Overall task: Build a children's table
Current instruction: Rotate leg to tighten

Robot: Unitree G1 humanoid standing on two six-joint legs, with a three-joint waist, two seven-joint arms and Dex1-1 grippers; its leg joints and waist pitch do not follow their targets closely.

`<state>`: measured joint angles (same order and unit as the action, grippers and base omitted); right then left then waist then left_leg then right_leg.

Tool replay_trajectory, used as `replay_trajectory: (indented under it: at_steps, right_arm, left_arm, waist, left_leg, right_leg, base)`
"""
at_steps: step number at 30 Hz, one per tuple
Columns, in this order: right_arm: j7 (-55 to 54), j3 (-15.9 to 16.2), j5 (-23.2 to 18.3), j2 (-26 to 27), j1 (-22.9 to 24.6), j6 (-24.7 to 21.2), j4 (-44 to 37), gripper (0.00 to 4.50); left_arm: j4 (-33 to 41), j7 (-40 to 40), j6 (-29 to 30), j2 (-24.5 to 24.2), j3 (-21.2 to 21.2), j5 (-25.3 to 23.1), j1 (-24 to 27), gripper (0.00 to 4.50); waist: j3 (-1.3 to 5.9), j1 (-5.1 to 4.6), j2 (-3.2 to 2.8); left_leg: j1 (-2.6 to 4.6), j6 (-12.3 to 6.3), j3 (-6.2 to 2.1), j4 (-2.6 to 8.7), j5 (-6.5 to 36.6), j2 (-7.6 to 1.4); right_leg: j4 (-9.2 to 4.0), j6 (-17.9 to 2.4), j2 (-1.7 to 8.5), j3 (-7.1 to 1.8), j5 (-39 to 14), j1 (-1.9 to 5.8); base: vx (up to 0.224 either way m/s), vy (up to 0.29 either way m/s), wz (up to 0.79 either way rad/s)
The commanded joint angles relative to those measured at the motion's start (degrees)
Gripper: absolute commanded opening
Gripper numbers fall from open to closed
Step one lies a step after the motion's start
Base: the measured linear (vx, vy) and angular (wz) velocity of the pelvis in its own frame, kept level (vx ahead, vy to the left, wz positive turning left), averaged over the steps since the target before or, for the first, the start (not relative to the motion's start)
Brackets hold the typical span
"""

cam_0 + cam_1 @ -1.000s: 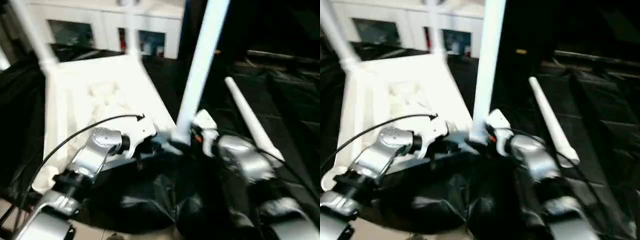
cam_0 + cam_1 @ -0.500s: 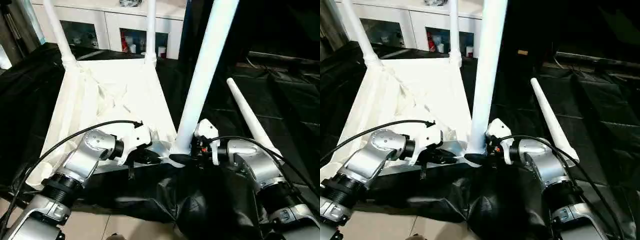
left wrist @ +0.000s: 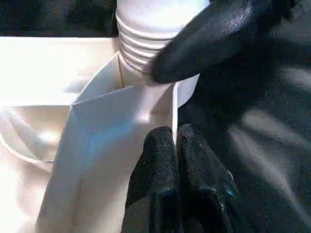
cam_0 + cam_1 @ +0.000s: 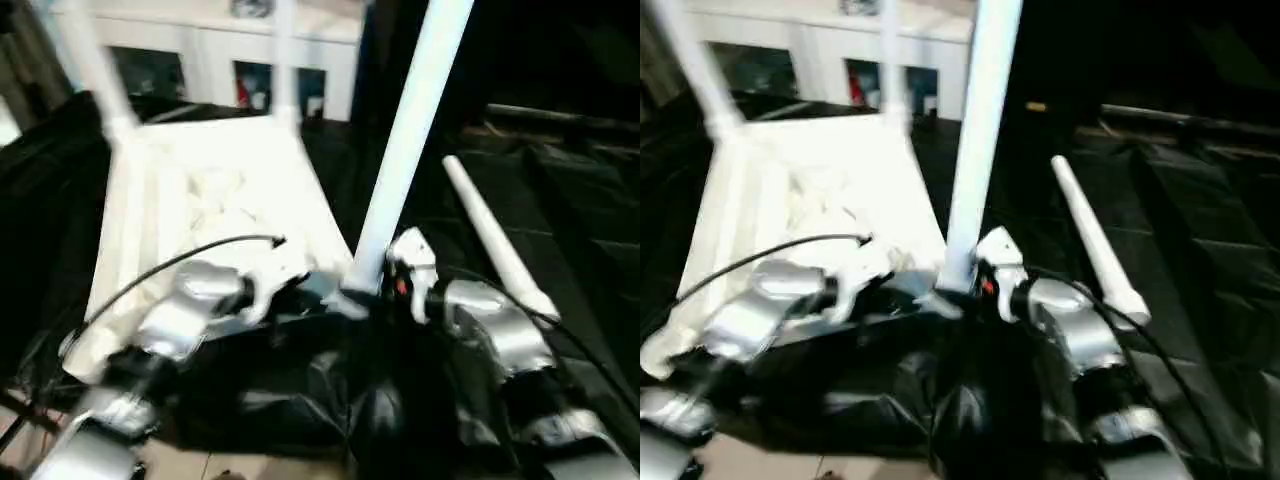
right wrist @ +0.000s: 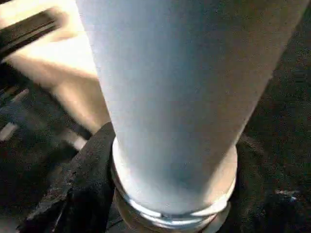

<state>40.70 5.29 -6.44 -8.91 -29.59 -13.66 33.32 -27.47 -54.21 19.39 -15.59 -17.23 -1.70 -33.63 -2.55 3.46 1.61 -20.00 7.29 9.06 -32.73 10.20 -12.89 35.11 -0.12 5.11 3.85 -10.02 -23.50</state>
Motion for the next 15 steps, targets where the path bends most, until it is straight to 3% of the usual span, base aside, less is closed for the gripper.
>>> replay_trajectory:
  at_steps: [1,4,8,9,13,15]
  right_arm:
    - [-5.35,0.04,-0.95,4.2,-0.94,-2.3,3.82,2.77]
    - [-13.66,-1.01,0.36,8.51,-3.38,-1.19,7.94,2.77]
    - [-14.48,0.12,1.76,10.79,-3.77,3.21,8.67,2.77]
    - [-13.55,-0.53,0.92,11.15,-3.93,2.89,8.72,3.33]
    - [-11.05,-2.06,-1.06,10.94,-4.1,1.95,8.2,3.53]
    - [-8.88,-1.33,-0.45,9.65,-3.95,2.54,7.55,3.85]
  left_arm:
    - [-1.02,5.21,0.9,4.68,1.16,1.26,-3.64,0.0]
    - [-5.41,11.42,1.81,7.26,1.47,-0.84,-6.36,0.0]
    - [-6.3,11.2,0.11,7.55,0.39,-1.9,-6.68,0.0]
    - [-6.12,10.63,-0.26,7.55,0.32,-1.87,-6.52,0.0]
    - [-5.01,8.53,-1.0,6.73,-0.11,-1.63,-5.68,0.0]
    - [-4.45,6.47,-1.93,5.67,-0.73,-1.27,-4.99,0.0]
  waist:
    - [3.32,0.2,-0.07]
    - [3.39,-0.3,-0.1]
    - [3.52,-0.66,-0.19]
    - [3.57,-0.64,-0.26]
    - [3.62,-0.78,-0.28]
    - [3.57,-0.87,-0.25]
  left_leg:
    - [-0.23,0.12,0.91,3.67,13.83,0.67]
    - [-0.58,-0.36,0.89,3.57,12.98,0.83]
    - [-0.68,-1.02,0.91,3.49,12.52,0.75]
    - [-0.65,-1.21,0.91,3.49,12.38,0.73]
    - [-0.75,-2.22,0.91,3.51,11.63,0.66]
    - [-0.77,-2.39,0.9,3.53,12.04,0.63]
  right_leg:
    - [-5.06,-8.34,1.95,-1.8,-20.98,3.03]
    - [-5.16,-8.13,1.83,-1.75,-20.23,3.08]
    - [-4.93,-9.07,1.75,-1.77,-16.87,3.15]
    - [-4.83,-9.39,1.7,-1.76,-16.05,3.21]
    - [-4.53,-10.83,1.73,-1.75,-12.98,3.44]
    - [-4.57,-11.1,1.8,-1.77,-13.19,3.47]
  base:
    - [0.0,0.0,0.0]
    - [0.0,0.0,0.0]
    - [0.0,0.0,0.0]
    - [0.0,0.0,0.0]
    - [0.0,0.0,0.0]
    - [0.0,0.0,0.0]
